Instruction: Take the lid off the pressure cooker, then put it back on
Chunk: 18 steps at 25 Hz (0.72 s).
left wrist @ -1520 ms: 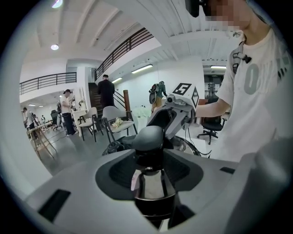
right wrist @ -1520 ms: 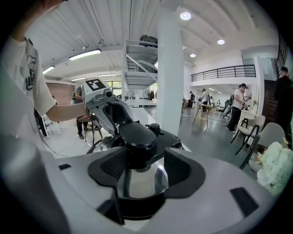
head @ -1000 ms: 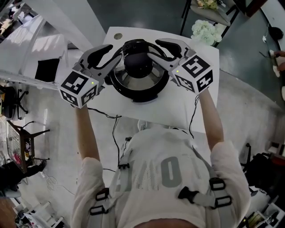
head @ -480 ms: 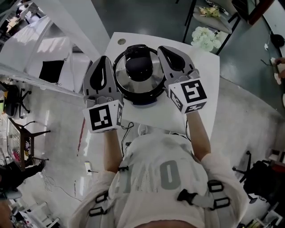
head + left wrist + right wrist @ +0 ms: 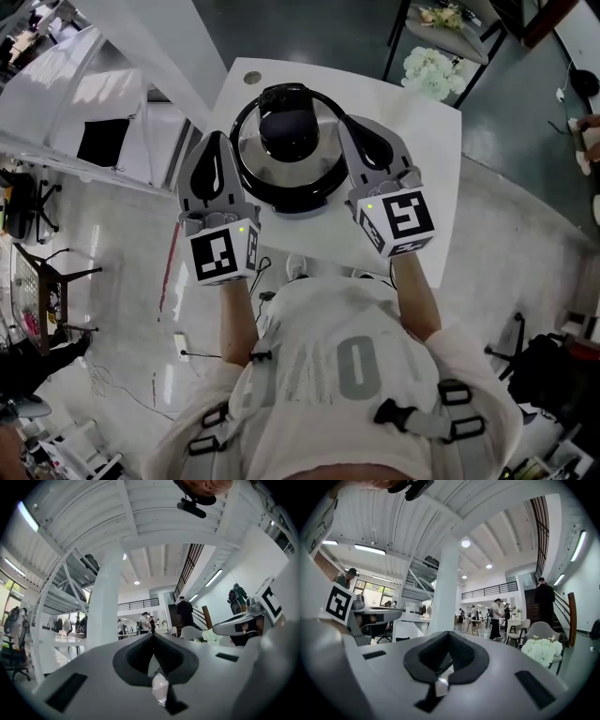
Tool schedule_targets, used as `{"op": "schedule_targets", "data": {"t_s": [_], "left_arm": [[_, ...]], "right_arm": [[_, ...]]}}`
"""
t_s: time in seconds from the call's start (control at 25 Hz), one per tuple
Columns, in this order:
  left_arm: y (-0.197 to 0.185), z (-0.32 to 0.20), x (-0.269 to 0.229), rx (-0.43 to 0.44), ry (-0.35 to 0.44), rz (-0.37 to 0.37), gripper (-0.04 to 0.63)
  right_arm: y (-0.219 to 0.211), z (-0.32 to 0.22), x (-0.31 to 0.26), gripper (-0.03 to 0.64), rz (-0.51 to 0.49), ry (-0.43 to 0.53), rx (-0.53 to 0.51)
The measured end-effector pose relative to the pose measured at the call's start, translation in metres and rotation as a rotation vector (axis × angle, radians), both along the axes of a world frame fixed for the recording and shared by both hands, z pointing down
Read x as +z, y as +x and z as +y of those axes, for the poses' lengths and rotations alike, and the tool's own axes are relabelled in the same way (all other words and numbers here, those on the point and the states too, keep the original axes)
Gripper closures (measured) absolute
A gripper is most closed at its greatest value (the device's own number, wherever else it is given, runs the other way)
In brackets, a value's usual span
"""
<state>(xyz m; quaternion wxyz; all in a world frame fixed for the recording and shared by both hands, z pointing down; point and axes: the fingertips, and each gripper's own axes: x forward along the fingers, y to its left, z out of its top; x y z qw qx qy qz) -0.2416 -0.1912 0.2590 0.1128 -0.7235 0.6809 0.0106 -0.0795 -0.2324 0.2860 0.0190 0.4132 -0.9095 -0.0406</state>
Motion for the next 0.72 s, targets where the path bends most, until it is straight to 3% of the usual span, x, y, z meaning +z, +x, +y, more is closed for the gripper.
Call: {"op": "schedule_targets", "data": {"t_s": [0.72], "left_arm": [[0.0081, -0.0096, -0.0019, 0.033, -0.005, -0.012, 0.577]], "right_arm": [[-0.0036, -0.0044, 0.0045, 0.609, 0.042, 0.011, 0.0]]}}
